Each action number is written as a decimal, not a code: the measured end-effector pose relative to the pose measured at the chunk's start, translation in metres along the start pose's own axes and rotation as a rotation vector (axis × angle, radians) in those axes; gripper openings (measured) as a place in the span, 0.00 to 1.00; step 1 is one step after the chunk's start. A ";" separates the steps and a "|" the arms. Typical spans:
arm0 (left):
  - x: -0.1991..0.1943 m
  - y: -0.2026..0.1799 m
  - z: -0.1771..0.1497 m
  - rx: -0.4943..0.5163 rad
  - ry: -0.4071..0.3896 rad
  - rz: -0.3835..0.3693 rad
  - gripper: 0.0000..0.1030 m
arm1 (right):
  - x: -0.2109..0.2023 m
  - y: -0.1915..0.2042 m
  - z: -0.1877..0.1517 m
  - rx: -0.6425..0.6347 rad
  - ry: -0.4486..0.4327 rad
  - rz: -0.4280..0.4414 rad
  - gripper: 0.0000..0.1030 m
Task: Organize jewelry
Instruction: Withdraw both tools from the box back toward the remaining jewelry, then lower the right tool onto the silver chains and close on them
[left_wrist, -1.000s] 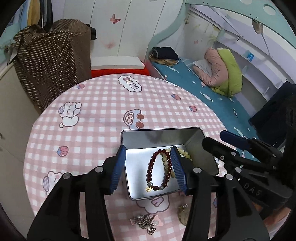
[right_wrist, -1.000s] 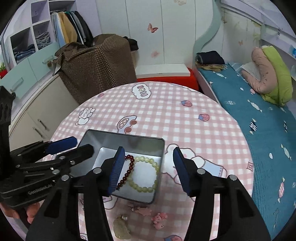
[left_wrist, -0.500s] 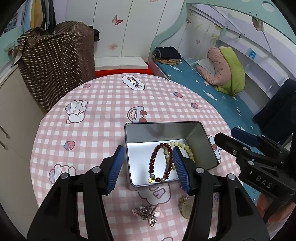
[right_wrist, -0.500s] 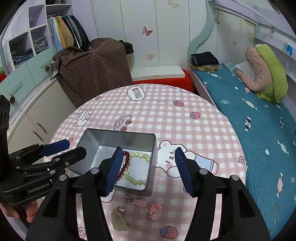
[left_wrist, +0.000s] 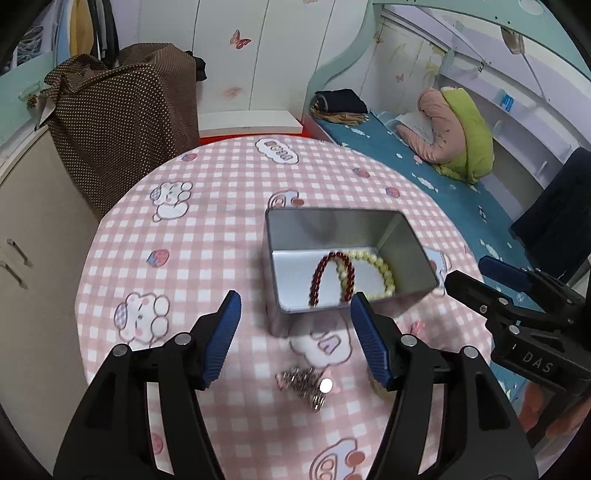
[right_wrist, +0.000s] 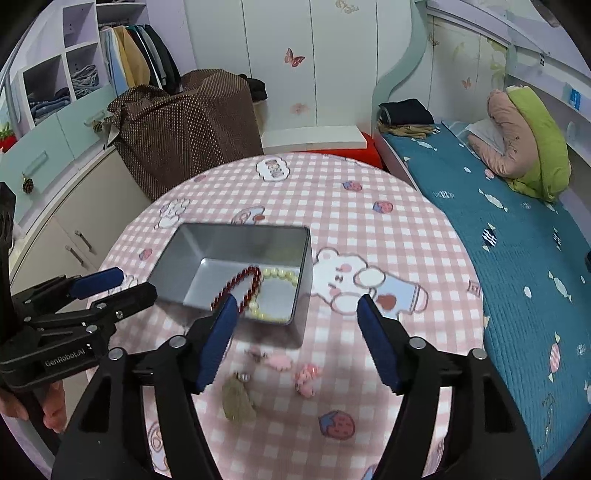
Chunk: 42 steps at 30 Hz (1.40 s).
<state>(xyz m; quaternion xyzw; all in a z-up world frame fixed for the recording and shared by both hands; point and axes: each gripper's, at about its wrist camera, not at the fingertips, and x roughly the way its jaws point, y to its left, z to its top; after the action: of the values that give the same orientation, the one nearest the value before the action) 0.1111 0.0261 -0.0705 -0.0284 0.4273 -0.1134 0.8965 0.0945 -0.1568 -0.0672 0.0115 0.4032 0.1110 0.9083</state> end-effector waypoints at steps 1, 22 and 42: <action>-0.001 0.000 -0.003 0.002 0.003 0.003 0.64 | 0.000 0.000 -0.003 -0.001 0.004 0.000 0.66; 0.003 0.039 -0.067 -0.002 0.091 0.083 0.84 | 0.028 0.059 -0.043 -0.148 0.111 0.144 0.68; -0.004 0.073 -0.073 -0.051 0.072 0.102 0.85 | 0.074 0.117 -0.049 -0.343 0.205 0.151 0.17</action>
<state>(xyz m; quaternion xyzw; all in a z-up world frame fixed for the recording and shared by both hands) 0.0649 0.1015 -0.1243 -0.0256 0.4630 -0.0576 0.8841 0.0844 -0.0307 -0.1411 -0.1245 0.4667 0.2464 0.8402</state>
